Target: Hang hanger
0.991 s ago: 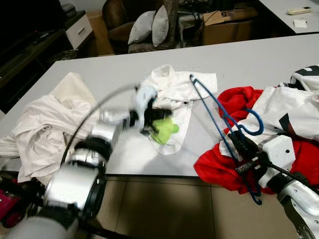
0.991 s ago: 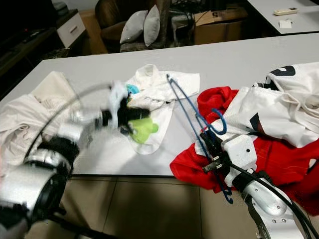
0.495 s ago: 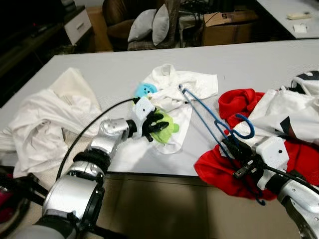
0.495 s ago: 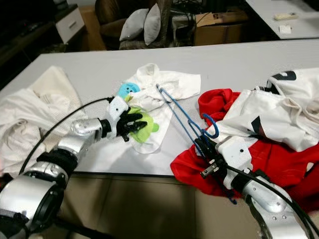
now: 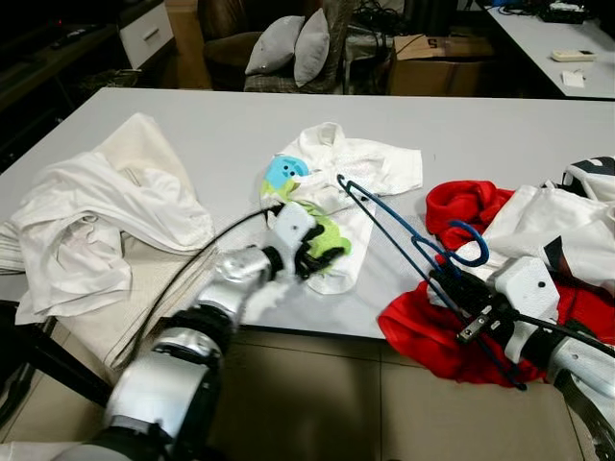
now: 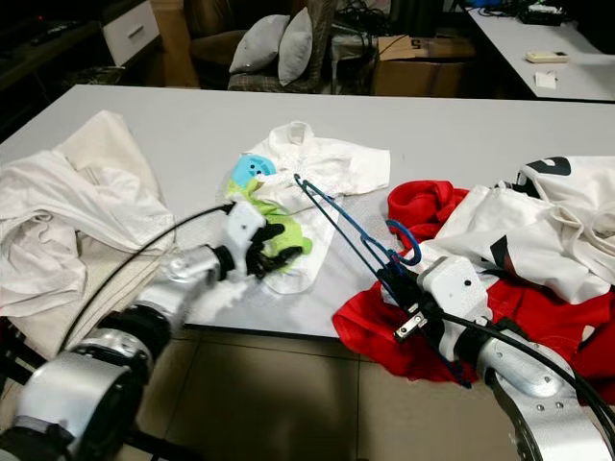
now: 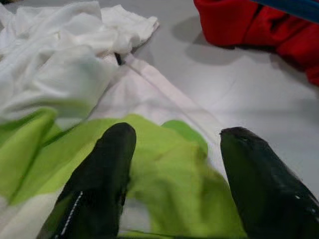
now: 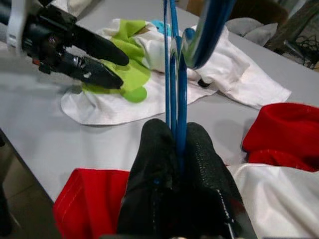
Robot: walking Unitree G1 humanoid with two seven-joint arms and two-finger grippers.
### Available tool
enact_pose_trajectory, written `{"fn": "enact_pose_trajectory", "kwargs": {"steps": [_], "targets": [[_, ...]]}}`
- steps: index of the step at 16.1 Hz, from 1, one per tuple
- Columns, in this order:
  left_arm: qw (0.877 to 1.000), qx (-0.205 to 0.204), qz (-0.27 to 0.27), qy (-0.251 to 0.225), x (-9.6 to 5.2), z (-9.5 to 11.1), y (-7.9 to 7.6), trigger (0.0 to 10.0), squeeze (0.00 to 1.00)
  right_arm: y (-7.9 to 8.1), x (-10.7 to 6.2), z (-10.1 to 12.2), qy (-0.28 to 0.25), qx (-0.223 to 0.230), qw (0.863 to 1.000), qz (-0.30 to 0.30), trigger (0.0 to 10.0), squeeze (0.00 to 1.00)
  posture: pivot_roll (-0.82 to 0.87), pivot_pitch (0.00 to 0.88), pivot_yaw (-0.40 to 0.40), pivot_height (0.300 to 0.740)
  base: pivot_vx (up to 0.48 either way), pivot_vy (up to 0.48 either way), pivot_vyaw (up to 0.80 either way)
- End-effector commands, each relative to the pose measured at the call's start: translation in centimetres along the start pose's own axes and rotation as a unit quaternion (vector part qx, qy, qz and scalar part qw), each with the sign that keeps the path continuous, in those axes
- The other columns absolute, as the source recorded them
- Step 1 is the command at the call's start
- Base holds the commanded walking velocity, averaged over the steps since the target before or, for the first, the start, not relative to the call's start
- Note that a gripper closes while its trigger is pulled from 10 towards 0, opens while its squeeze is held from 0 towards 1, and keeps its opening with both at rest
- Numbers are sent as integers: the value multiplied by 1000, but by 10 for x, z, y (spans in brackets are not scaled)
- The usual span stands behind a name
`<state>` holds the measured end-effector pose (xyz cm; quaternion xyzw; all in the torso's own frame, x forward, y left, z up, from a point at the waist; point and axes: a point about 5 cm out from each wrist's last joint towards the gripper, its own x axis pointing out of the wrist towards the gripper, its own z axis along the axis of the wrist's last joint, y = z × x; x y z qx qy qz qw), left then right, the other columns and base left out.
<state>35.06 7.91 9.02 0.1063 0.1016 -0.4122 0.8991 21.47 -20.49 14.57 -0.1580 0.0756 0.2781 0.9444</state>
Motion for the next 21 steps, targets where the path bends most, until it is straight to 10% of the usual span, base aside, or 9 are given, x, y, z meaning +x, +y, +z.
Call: {"fn": "enact_pose_trajectory", "kwargs": {"steps": [1,5,7,15,21], "targets": [[999,24,11,45,0,-11,-2,10000,0,5,-2,5,-2,-6,1000,7,10000,0,-209,0,61,740,0,0,0],[988,51,22,142,-4,-28,1,10000,0,6,-9,6,2,-8,1000,-4,10000,0,-259,0,117,740,0,0,0],[987,36,14,153,-3,-29,0,0,0,6,-13,7,2,-7,1000,-14,10000,0,-280,0,139,740,0,0,0],[982,-138,26,130,2,-30,-8,0,0,4,-7,7,8,-12,1000,-3,10000,0,-253,0,92,740,0,0,0],[958,-270,95,5,-3,-13,13,0,0,-9,4,9,-4,-24,999,-44,10000,0,-230,0,94,740,0,0,0]]}}
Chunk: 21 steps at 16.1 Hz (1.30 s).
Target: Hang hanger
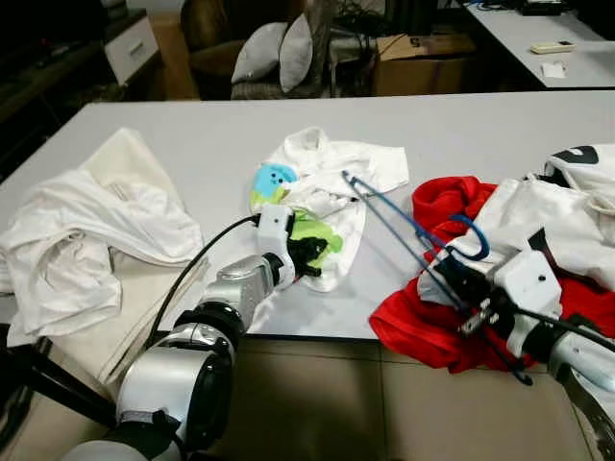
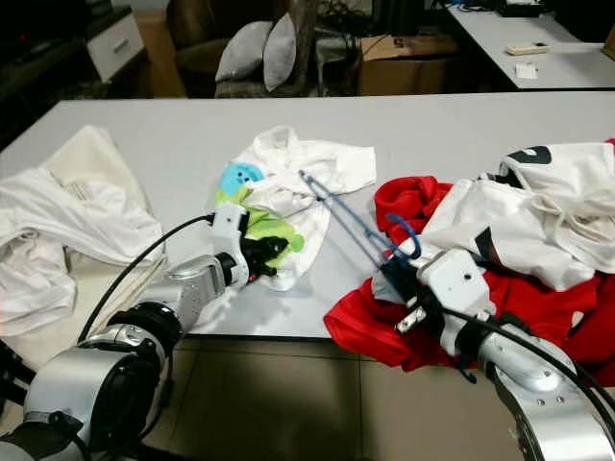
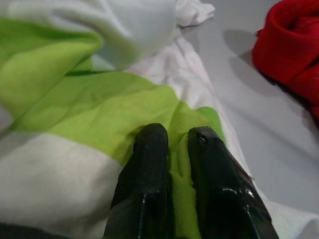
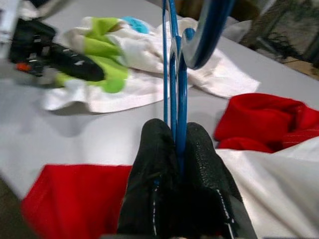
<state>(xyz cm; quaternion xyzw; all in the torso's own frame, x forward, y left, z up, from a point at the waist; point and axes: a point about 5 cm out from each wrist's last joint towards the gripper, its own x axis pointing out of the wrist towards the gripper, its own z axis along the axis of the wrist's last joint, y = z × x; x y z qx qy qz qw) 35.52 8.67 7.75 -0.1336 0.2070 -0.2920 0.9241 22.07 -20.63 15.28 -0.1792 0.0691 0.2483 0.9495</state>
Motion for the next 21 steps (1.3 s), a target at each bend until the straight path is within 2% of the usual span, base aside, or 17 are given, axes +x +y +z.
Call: {"fn": "enact_pose_trajectory", "kwargs": {"steps": [1,3,6,8,11,12,13,16,18,20,21], "targets": [[1000,4,11,-5,-3,4,6,0,0,-3,2,4,-12,-3,1000,-18,10000,0,-232,0,97,740,0,0,0],[1000,5,15,-15,-3,9,7,0,0,-3,1,5,-17,-2,1000,-20,10000,0,-240,0,108,740,0,0,0],[993,-43,-6,-113,0,48,0,0,0,-5,-2,4,-20,-2,999,-36,10000,0,-250,0,122,740,0,0,0],[972,-86,-37,-218,-1,96,-8,0,0,-5,-1,6,-28,1,999,-42,10000,0,-250,0,132,740,0,0,0],[953,-101,-58,-280,-6,147,-18,0,0,2,-3,13,-65,21,997,-27,10000,0,-239,0,151,740,0,0,0],[944,-98,-61,-308,-11,172,-24,0,0,11,-8,21,-102,47,994,13,10000,0,-239,0,154,740,0,0,0],[936,-100,-63,-331,-16,192,-29,0,0,19,-12,23,-109,38,992,44,10000,0,-239,0,165,740,0,0,0],[916,-120,-88,-373,-28,231,-41,0,0,30,-15,22,-114,51,989,80,10000,0,-233,0,180,740,0,0,0],[910,-108,-117,-383,-31,246,-54,0,0,27,-9,10,-71,40,995,48,10000,0,-230,0,184,740,0,0,0],[901,-122,-134,-394,-34,252,-58,0,0,21,-6,2,-43,23,999,22,10000,0,-226,0,184,740,0,0,0],[902,-104,-153,-391,-36,255,-61,0,0,11,-3,2,-39,9,999,-9,10000,0,-225,0,184,740,0,0,0]]}}
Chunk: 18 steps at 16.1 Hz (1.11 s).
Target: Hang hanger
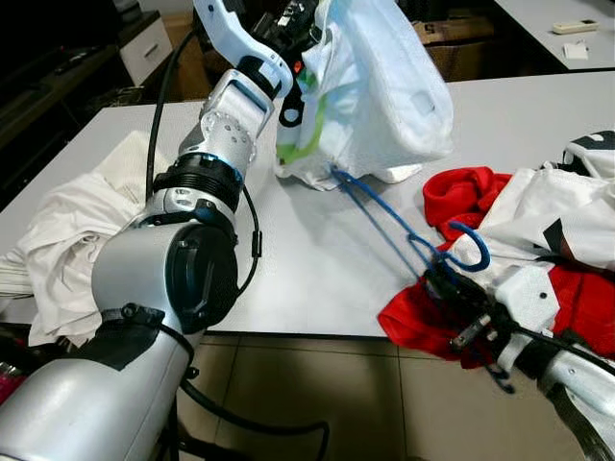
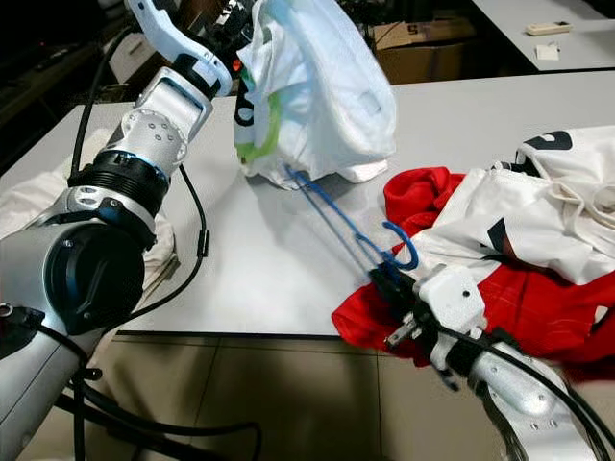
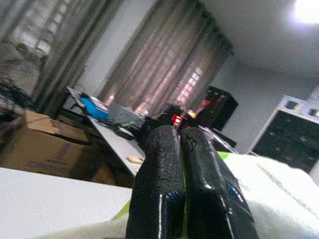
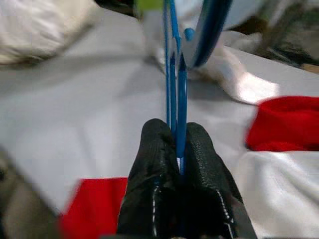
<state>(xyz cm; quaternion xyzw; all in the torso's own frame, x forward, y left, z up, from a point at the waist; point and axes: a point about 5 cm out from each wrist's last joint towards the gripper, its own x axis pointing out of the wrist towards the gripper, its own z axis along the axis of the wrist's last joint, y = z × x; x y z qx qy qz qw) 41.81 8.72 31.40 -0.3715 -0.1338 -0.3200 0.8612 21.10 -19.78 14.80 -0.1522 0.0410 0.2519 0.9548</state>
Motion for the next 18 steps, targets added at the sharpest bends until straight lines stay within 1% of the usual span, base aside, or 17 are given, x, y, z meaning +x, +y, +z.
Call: {"fn": "enact_pose_trajectory", "kwargs": {"steps": [1,3,4,5,6,7,8,9,10,11,12,14,15,16,17,18], "targets": [[999,23,-42,-11,7,18,-13,0,0,-8,2,4,-3,-15,1000,-24,10000,0,-226,0,185,740,0,0,0],[995,34,-92,29,3,14,-16,0,0,-19,13,2,8,-38,998,-40,10000,0,-226,0,187,740,0,0,0],[991,41,-119,49,0,12,-16,0,0,-26,24,4,1,-43,998,-48,10000,0,-219,0,179,740,0,0,0],[989,39,-129,55,-1,12,-16,0,0,-29,30,6,-3,-47,998,-50,10000,0,-219,0,179,740,0,0,0],[987,47,-141,61,-6,15,-14,0,0,-39,42,11,-8,-62,996,-59,10000,0,-212,0,172,740,0,0,0],[987,49,-140,62,-8,16,-11,0,0,-45,47,13,-8,-67,995,-70,10000,0,-209,0,169,740,0,0,0],[987,49,-140,62,-8,16,-11,0,0,-45,47,13,-8,-67,995,-70,10000,0,-209,0,169,740,0,0,0],[989,60,-125,58,-16,24,0,0,0,-70,60,23,-18,-80,989,-123,10000,0,-197,0,161,740,0,0,0],[990,75,-107,48,-27,38,12,0,0,-99,70,48,-63,-82,977,-188,10000,0,-179,0,145,740,0,0,0],[991,93,-89,36,-34,48,20,0,0,-112,73,67,-109,-70,968,-215,10000,0,-166,0,137,740,0,0,0],[992,108,-70,7,-40,60,26,0,0,-119,72,82,-152,-66,959,-228,10000,0,-157,0,130,740,0,0,0],[992,109,-57,-21,-44,72,30,0,0,-121,71,92,-189,-62,952,-235,10000,0,-147,0,124,740,0,0,0],[992,117,-43,-28,-48,77,34,0,0,-121,70,97,-208,-58,947,-239,10000,0,-147,0,124,740,0,0,0],[989,143,-9,-25,-56,80,44,0,0,-117,71,98,-227,-54,943,-238,10000,0,-140,0,125,740,0,0,0],[987,160,15,-19,-63,79,52,0,0,-112,73,95,-228,-55,944,-231,10000,0,-139,0,126,740,0,0,0],[981,180,68,-14,-78,78,69,0,0,-101,74,91,-235,-53,947,-215,10000,0,-139,0,127,740,0,0,0]]}}
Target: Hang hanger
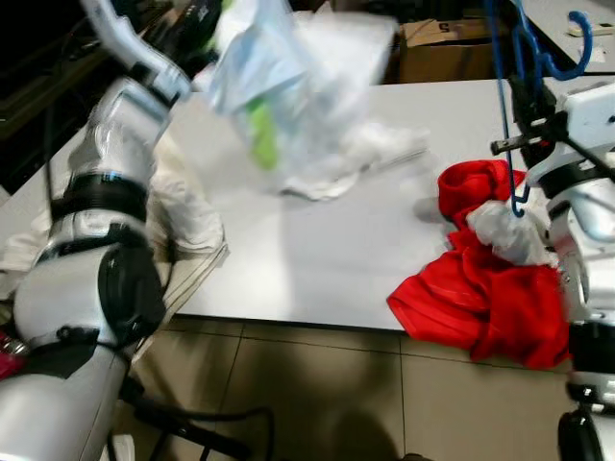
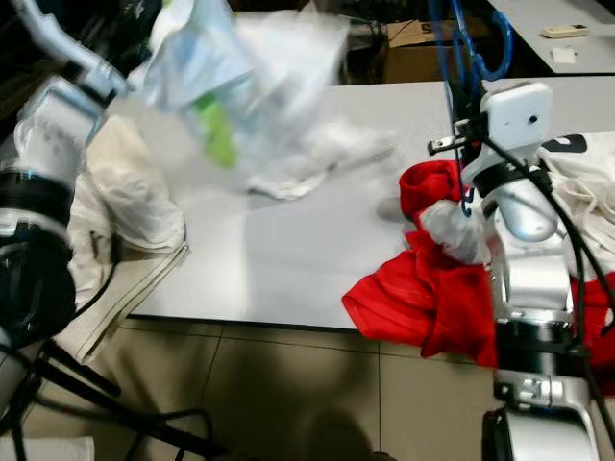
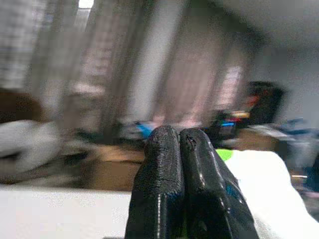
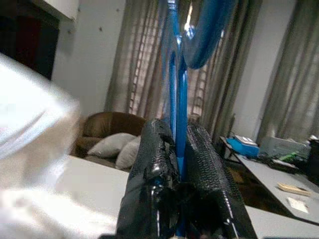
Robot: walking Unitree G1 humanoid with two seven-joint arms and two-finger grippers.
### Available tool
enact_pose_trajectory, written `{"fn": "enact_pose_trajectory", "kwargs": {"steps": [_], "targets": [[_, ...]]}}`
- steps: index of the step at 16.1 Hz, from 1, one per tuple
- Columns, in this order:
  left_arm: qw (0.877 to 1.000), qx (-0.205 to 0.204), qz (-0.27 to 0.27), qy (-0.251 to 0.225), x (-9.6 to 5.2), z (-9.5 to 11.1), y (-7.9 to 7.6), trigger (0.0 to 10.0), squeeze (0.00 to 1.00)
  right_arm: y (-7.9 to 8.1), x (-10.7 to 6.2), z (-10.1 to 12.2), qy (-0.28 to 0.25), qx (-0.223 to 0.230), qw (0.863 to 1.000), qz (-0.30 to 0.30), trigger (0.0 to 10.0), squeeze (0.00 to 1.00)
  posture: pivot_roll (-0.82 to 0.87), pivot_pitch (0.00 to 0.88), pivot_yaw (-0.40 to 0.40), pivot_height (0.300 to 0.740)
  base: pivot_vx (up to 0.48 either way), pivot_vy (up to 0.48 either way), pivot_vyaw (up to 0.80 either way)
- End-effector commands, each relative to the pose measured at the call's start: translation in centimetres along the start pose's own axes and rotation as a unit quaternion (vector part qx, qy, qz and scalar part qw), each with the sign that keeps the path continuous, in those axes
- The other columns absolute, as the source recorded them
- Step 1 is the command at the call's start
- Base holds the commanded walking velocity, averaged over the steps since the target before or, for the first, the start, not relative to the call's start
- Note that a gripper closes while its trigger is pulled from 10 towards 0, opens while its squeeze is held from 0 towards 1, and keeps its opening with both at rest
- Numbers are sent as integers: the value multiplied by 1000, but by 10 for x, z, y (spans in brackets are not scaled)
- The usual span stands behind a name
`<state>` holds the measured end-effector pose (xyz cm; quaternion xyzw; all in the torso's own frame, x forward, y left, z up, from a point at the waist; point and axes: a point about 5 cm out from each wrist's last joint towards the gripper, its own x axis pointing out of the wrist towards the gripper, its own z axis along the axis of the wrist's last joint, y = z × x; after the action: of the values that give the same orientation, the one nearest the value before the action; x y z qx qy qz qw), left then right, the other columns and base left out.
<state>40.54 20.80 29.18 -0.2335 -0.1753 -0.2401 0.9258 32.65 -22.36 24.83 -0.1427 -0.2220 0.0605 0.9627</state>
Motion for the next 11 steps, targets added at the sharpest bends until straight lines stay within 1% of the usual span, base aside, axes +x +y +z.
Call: {"fn": "enact_pose_trajectory", "kwargs": {"steps": [1,2,3,4,5,6,7,8,9,10,11], "targets": [[996,38,84,9,-19,-2,25,0,0,14,-6,3,-15,12,1000,24,10000,0,-140,0,130,740,0,0,0],[989,57,130,32,-31,-8,38,0,0,19,-11,3,-13,19,999,34,10000,0,-142,0,132,740,0,0,0],[982,76,164,53,-42,-15,48,0,0,22,-15,1,-11,21,999,41,10000,0,-142,0,133,740,0,0,0],[974,100,184,87,-56,-25,58,0,0,23,-20,-1,-6,23,999,41,10000,0,-150,0,139,740,0,0,0],[964,129,176,153,-77,-48,66,0,0,20,-30,-7,10,24,999,33,10000,0,-157,0,146,740,0,0,0],[965,124,152,176,-82,-59,64,0,0,19,-36,-12,26,23,999,35,10000,0,-160,0,148,740,0,0,0],[966,119,136,187,-83,-65,61,0,0,19,-40,-15,37,22,998,37,10000,0,-160,0,148,740,0,0,0],[950,155,133,237,-86,-76,60,10000,0,25,-52,-26,88,22,993,70,10000,0,-159,0,147,740,0,0,0],[950,155,133,237,-86,-76,60,10000,0,25,-52,-26,88,22,993,70,10000,0,-159,0,147,740,0,0,0],[941,185,132,250,-84,-76,60,10000,0,32,-60,-31,115,28,988,99,10000,0,-160,0,149,740,0,0,0],[944,198,106,242,-73,-70,54,10000,1000,45,-75,-41,163,33,975,144,10000,0,-165,0,154,740,0,0,0]]}}
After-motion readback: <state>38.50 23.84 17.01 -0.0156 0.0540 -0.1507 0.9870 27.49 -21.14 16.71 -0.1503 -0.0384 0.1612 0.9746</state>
